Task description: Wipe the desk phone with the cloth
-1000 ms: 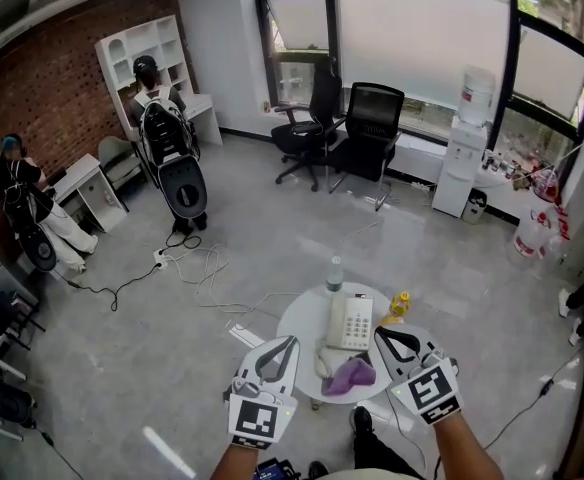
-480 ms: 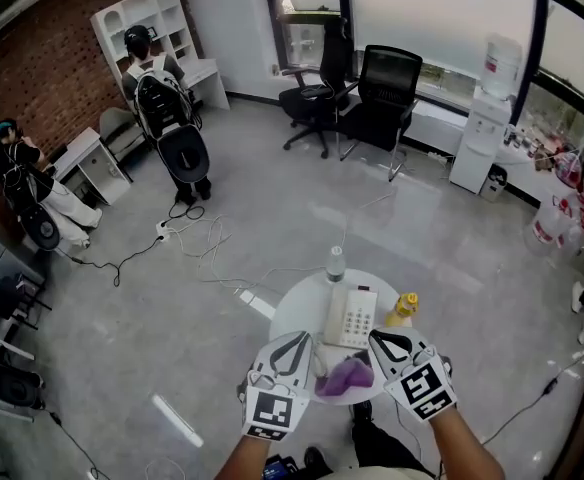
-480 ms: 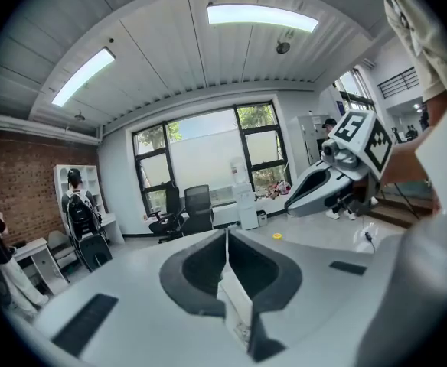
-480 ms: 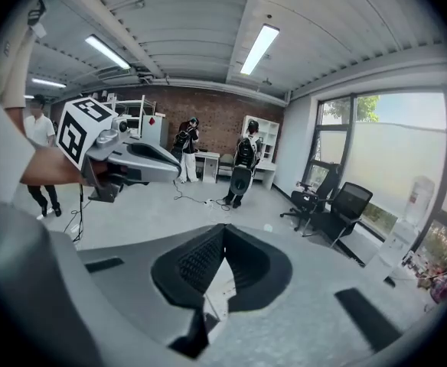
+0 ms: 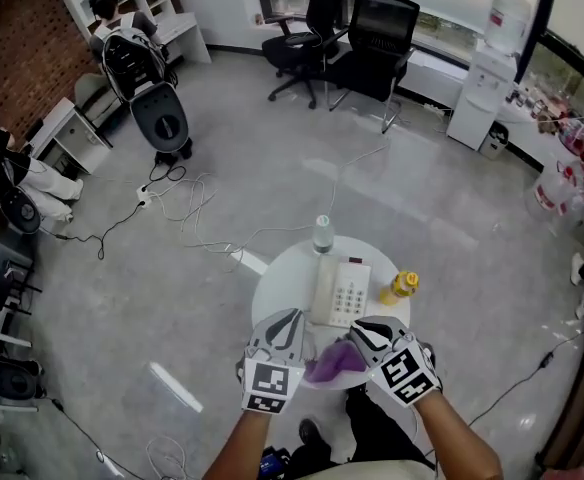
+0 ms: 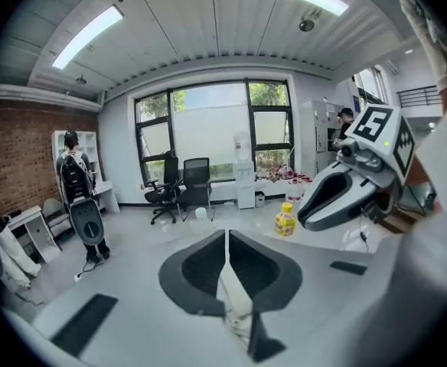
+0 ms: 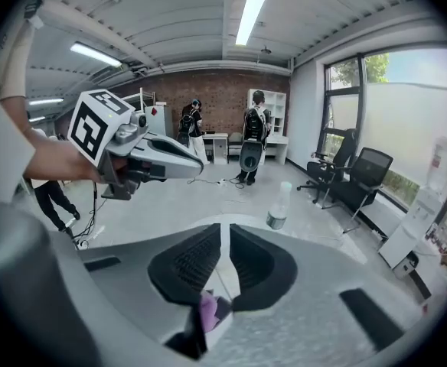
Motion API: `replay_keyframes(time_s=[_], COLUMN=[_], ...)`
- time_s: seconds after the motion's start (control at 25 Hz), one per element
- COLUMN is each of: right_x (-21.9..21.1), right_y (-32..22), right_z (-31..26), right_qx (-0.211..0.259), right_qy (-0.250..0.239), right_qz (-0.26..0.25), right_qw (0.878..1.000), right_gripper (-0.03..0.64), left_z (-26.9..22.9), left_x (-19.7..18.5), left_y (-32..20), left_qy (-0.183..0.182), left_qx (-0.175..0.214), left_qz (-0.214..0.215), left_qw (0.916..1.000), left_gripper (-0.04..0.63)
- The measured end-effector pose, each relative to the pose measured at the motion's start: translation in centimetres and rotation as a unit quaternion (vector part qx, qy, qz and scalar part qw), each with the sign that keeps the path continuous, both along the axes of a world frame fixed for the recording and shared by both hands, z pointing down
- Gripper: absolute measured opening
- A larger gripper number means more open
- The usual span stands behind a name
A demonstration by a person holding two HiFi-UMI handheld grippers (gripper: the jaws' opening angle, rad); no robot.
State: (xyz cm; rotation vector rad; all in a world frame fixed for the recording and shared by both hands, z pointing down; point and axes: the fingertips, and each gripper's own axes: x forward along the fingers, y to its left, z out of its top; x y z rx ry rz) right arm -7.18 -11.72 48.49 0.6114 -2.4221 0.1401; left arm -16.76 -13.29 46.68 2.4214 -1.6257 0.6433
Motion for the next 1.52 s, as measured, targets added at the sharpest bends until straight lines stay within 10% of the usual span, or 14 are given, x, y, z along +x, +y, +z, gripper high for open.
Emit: replay_keyframes(time_s=[0.88, 1.24, 1.52], right_x=[-1.0, -0.5, -0.5], right_y=[3.9, 5.9, 6.1], right_z=[22.3, 27.9, 29.9], right_qx=[-0.186, -0.213, -0.213], right_qy=[0.105, 0.159, 0.174], right_qz=[-0.088, -0.115, -0.117], right_qw=[0.973, 0.957, 0.954], right_gripper=[0.219, 0.275, 0.234], left_z=[18.5, 24.5, 27.8], left_x=[2.9, 3.9, 4.9], left_y=[-7.0, -8.7, -9.3], left_qy=[0.019, 0.011, -0.016], left_qx=[-0.133, -0.182, -0.212], left_qz=[-0.009, -0.038, -0.044], left_qw=[0.9909, 0.9825, 0.9762], left_gripper=[0.018, 0.248, 0.285])
